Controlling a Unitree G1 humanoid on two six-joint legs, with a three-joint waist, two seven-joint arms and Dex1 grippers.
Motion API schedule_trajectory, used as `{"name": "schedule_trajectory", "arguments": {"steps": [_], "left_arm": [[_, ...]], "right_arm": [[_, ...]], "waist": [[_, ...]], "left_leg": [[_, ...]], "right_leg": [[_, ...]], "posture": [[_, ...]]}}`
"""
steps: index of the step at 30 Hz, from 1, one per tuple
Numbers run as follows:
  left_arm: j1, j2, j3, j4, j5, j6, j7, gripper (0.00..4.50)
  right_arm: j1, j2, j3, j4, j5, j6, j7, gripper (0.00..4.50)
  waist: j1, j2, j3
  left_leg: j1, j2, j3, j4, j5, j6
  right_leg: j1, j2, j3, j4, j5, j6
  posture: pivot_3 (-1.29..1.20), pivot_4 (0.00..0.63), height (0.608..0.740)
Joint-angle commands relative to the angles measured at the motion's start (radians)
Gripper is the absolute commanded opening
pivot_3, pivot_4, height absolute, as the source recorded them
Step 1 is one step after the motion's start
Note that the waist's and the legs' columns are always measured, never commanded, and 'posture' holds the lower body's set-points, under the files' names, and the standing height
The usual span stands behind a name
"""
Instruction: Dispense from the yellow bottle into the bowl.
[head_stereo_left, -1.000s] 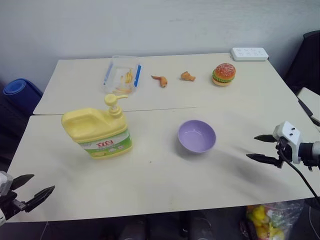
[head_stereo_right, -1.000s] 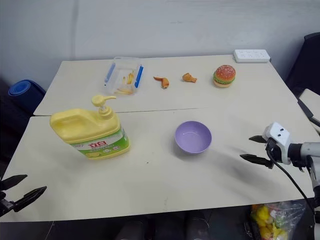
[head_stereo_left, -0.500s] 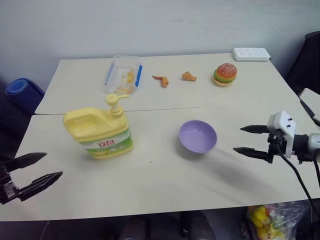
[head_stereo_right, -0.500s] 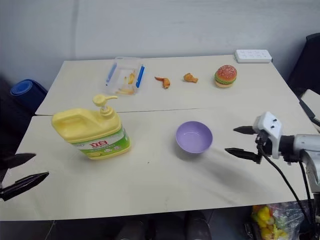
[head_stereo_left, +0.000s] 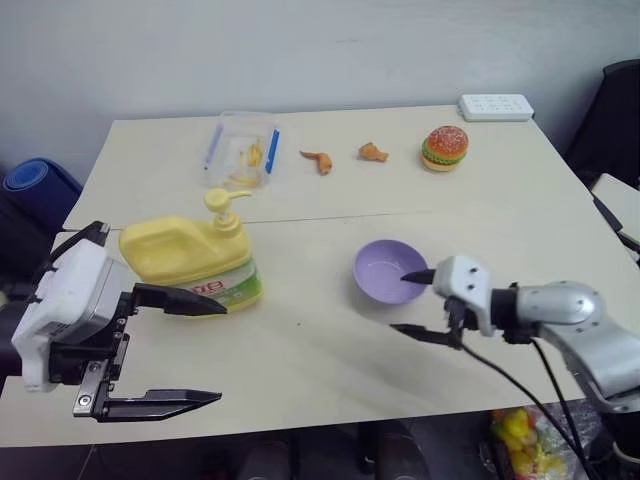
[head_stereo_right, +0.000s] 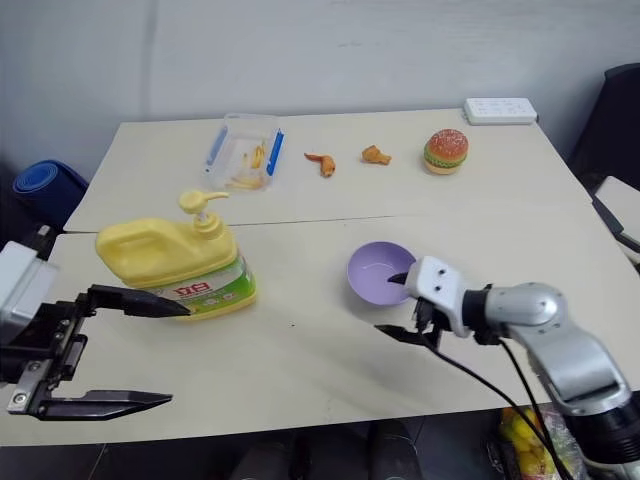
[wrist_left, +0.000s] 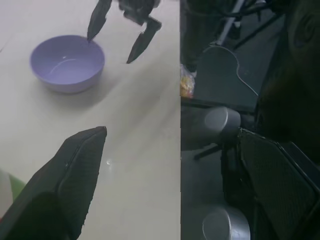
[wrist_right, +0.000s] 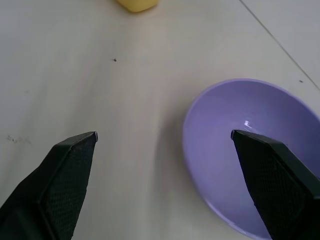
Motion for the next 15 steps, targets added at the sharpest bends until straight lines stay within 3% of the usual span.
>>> {"name": "schedule_trajectory", "arguments": {"steps": [1,5,8,15], "left_arm": [[-0.038,0.021,-0.070,0.031,0.076,-0.047,-0.040,4.50],[-0.077,0.032,-0.172,0.066,0.192,-0.114,-0.078,4.50],[-0.128,0.025,-0.210,0.077,0.197,-0.118,-0.075,4.50],[-0.225,0.001,-0.280,0.094,0.208,-0.109,-0.050,4.50]], "right_arm": [[-0.029,0.050,0.040,0.035,-0.069,-0.036,-0.057,4.47],[-0.055,0.119,0.100,0.134,-0.165,-0.090,-0.117,4.47],[-0.065,0.141,0.106,0.189,-0.198,-0.121,-0.136,3.92],[-0.108,0.184,0.101,0.262,-0.214,-0.148,-0.130,1.55]], "waist": [[0.000,0.000,0.000],[0.000,-0.001,0.000],[0.003,-0.001,0.000],[-0.001,-0.001,0.000]], "left_leg": [[0.000,0.000,0.000,0.000,0.000,0.000],[0.000,0.001,0.001,0.000,0.000,-0.001],[-0.001,0.002,0.000,0.000,0.000,-0.001],[-0.001,0.003,0.000,0.000,0.000,-0.001]], "right_leg": [[0.000,0.001,0.000,0.000,0.000,0.000],[0.000,0.002,0.000,-0.001,0.000,0.000],[-0.001,0.003,0.000,-0.001,0.000,0.000],[-0.001,0.004,0.000,-0.001,0.000,0.000]], "posture": [[0.00,0.150,0.740],[0.00,0.150,0.740],[0.00,0.150,0.740],[0.00,0.150,0.740]]}}
